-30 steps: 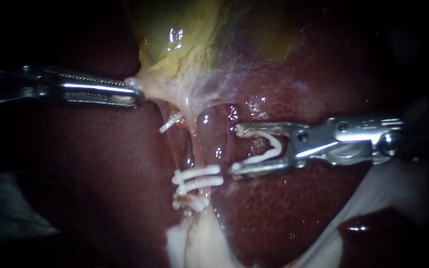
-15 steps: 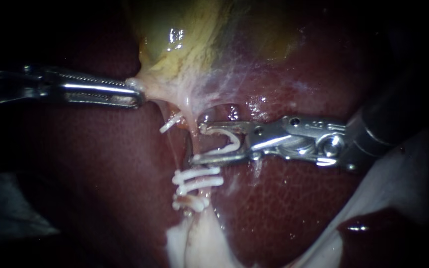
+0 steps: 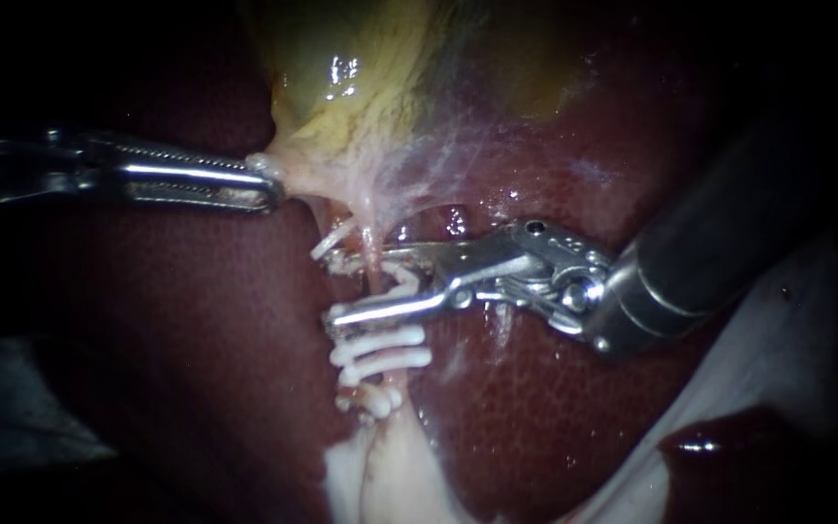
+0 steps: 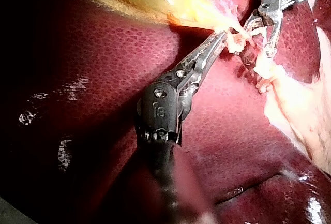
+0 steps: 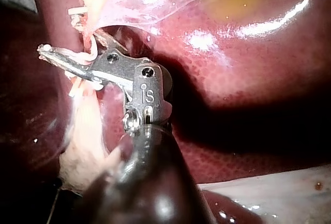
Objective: Clipping third clip right tube
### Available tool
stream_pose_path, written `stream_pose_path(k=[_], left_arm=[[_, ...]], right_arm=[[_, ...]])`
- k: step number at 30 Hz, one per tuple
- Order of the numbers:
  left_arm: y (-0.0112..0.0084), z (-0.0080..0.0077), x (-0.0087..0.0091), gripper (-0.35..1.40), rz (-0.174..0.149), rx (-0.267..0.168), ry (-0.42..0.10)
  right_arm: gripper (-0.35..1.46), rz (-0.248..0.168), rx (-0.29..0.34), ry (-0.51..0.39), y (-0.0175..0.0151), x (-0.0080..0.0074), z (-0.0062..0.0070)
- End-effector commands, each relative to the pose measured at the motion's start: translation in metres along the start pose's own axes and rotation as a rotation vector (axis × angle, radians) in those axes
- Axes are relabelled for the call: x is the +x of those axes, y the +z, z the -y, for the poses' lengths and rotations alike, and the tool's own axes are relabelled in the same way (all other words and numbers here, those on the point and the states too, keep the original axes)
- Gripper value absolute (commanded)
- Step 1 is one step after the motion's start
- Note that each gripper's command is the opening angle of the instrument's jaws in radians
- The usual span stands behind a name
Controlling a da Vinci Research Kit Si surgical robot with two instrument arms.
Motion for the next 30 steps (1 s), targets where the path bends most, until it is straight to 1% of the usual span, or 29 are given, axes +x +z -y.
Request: stream_pose_path(k=[1, 4, 7, 10, 12, 16, 19, 22, 24, 30], left_arm=[[0.0000, 0.0000, 0.0000, -0.35, 0.000, 0.000, 0.000], [0.0000, 0.0000, 0.0000, -0.35, 0.000, 0.001, 0.000], [0.0000, 0.0000, 0.0000, -0.35, 0.000, 0.001, 0.000], [0.0000, 0.0000, 0.0000, -0.35, 0.000, 0.001, 0.000], [0.0000, 0.0000, 0.0000, -0.35, 0.000, 0.001, 0.000], [0.0000, 0.0000, 0.0000, -0.35, 0.000, 0.001, 0.000], [0.0000, 0.0000, 0.0000, -0.35, 0.000, 0.000, 0.000], [0.0000, 0.0000, 0.0001, -0.35, 0.000, 0.000, -0.001], [0.0000, 0.0000, 0.0001, -0.35, 0.000, 0.000, -0.001], [0.0000, 0.0000, 0.0001, -0.35, 0.000, 0.000, -0.001]], right_arm=[[0.48, -0.004, 0.003, 0.003, 0.0001, 0.0003, 0.0002], [0.46, -0.015, 0.009, 0.008, 0.0001, 0.0012, 0.0007], [0.42, -0.038, 0.018, 0.013, 0.0000, 0.0022, 0.0013], [0.34, -0.041, 0.023, 0.017, -0.0002, 0.0028, 0.0020], [0.23, -0.041, 0.025, 0.018, -0.0004, 0.0030, 0.0024], [-0.13, -0.042, 0.028, 0.021, -0.0010, 0.0034, 0.0030], [-0.35, -0.042, 0.030, 0.065, -0.0014, 0.0037, 0.0032], [-0.35, -0.042, 0.030, 0.078, -0.0016, 0.0038, 0.0033], [-0.35, -0.044, 0.018, 0.078, -0.0016, 0.0038, 0.0033], [-0.35, -0.031, 0.011, 0.078, -0.0016, 0.0038, 0.0033]])
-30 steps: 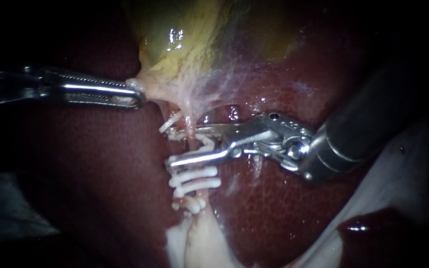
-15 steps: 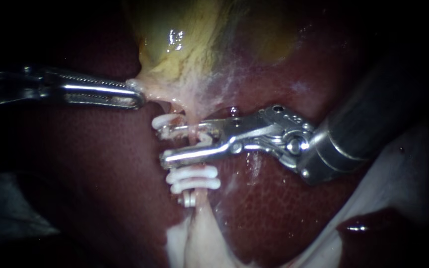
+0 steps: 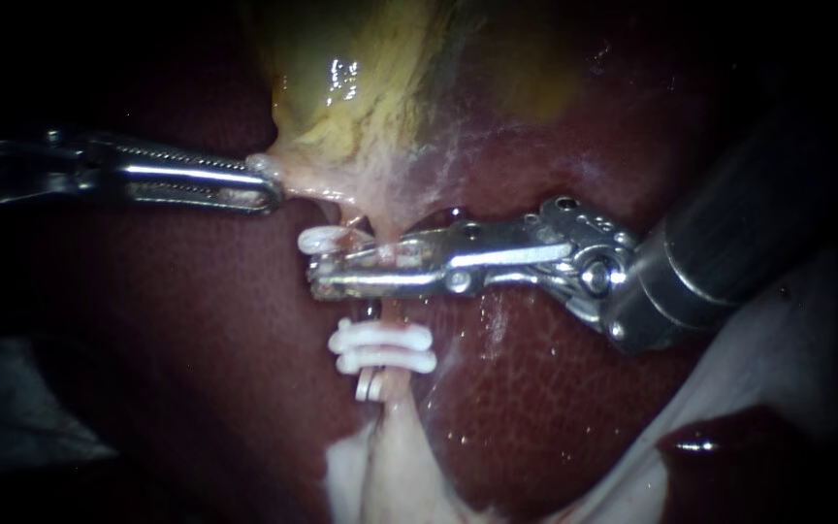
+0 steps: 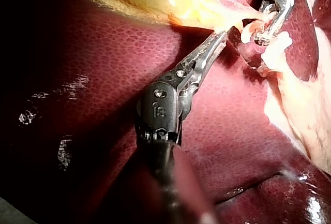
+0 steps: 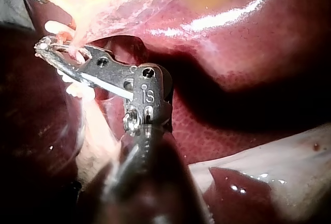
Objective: Clipping third clip right tube
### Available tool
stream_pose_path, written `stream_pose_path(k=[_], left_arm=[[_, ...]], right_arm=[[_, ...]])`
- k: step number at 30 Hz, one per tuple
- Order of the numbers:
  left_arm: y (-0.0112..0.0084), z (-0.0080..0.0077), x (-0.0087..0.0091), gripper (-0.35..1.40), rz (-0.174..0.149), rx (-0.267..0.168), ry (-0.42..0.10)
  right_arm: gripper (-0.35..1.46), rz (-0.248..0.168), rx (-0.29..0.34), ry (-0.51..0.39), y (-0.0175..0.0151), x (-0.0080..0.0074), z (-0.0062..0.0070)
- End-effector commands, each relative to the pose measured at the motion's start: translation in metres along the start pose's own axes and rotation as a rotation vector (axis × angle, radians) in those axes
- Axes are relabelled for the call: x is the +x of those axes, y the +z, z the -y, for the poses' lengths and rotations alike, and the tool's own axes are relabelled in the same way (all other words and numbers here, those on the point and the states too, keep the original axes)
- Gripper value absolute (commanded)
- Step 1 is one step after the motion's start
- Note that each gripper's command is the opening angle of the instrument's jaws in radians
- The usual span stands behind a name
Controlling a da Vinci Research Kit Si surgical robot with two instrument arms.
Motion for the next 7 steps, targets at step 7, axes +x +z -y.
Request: stream_pose_path(k=[7], left_arm=[[0.0000, 0.0000, 0.0000, -0.35, 0.000, 0.000, 0.000]], right_arm=[[-0.35, 0.006, 0.011, -0.001, -0.0002, 0.0000, -0.0001]])
